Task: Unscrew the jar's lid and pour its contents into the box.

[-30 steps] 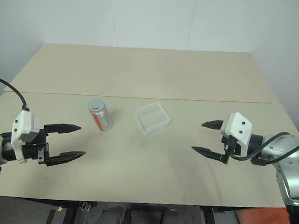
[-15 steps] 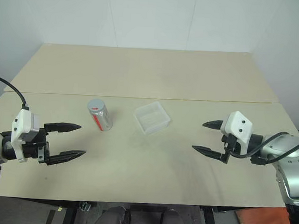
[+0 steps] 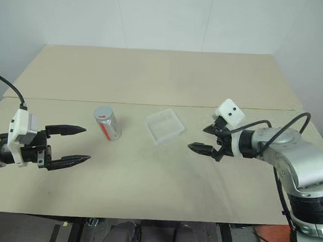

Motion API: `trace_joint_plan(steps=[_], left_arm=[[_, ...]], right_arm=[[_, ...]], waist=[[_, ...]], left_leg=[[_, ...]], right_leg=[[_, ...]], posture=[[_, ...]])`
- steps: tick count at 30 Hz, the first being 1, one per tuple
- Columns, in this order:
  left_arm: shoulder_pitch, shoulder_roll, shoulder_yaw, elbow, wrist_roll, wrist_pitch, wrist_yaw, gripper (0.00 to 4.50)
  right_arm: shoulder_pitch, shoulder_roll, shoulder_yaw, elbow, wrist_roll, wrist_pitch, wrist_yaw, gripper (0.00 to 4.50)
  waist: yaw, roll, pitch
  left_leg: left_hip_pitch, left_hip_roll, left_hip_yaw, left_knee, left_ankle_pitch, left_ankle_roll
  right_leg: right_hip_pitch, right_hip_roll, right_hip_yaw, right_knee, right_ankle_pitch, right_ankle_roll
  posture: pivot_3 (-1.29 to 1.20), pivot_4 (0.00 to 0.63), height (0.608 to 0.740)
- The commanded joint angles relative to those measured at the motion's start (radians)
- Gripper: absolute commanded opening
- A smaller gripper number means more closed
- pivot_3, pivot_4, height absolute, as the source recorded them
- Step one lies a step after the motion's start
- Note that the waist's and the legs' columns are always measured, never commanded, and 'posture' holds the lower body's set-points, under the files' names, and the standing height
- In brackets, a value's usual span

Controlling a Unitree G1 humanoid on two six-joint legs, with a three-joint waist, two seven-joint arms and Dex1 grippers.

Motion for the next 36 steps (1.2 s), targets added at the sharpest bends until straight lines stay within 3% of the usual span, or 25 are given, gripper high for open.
trace_joint_plan(steps=[1,6,12,18,23,28,36], left_arm=[[0.001,0.022,0.059,0.026,0.024,-0.026,0.014,4.47],[-0.006,0.039,0.106,0.143,0.073,-0.053,0.029,4.47],[-0.056,-0.017,0.043,0.193,0.084,-0.056,0.071,4.47],[-0.125,-0.134,-0.076,0.252,0.164,-0.132,0.139,4.47],[-0.180,-0.286,-0.136,0.305,0.262,-0.219,0.318,4.47],[-0.123,-0.425,-0.144,0.220,0.314,-0.241,0.499,4.47],[0.023,-0.567,-0.152,0.073,0.416,-0.285,0.728,4.47]], right_arm=[[-0.035,0.005,-0.007,-0.026,0.015,0.019,-0.015,4.50],[-0.040,-0.007,-0.023,-0.047,0.039,-0.019,0.016,4.50],[-0.024,-0.036,-0.032,-0.056,0.025,-0.139,0.079,4.50],[-0.026,-0.048,-0.052,-0.052,0.033,-0.233,0.137,4.50],[-0.037,-0.051,-0.046,-0.045,0.020,-0.275,0.149,4.50],[-0.037,-0.057,-0.054,-0.059,0.025,-0.280,0.143,4.50],[-0.016,-0.069,-0.081,-0.089,0.044,-0.274,0.139,4.50]], waist=[[0.001,0.000,0.000],[0.000,0.000,0.000],[0.001,0.000,0.000],[0.001,0.000,0.000],[0.001,0.000,0.000],[0.000,0.000,0.000],[0.007,0.000,0.000]], left_leg=[[0.000,0.000,0.000,0.000,0.000,0.000],[0.001,0.000,0.000,0.000,0.000,0.000],[0.001,0.000,0.000,0.000,0.000,0.000],[0.001,0.000,0.000,0.001,0.000,0.000],[0.000,0.000,0.000,0.002,0.000,0.000],[0.000,0.000,0.001,0.002,0.000,0.000],[0.001,0.000,0.001,0.002,0.000,0.000]], right_leg=[[0.000,0.000,0.000,0.000,0.000,0.000],[0.000,0.000,0.000,-0.001,0.000,0.000],[0.000,0.000,0.000,0.000,0.000,0.000],[0.000,0.000,-0.001,0.000,0.000,0.000],[0.000,0.000,0.000,0.001,0.000,0.000],[0.000,0.000,0.000,0.005,0.000,0.000],[0.000,0.000,0.001,0.000,0.000,0.000]], posture=[[0.00,0.150,0.740],[0.00,0.150,0.740],[0.00,0.150,0.740],[0.00,0.150,0.740],[0.00,0.150,0.740],[0.00,0.150,0.740],[0.00,0.150,0.740]])
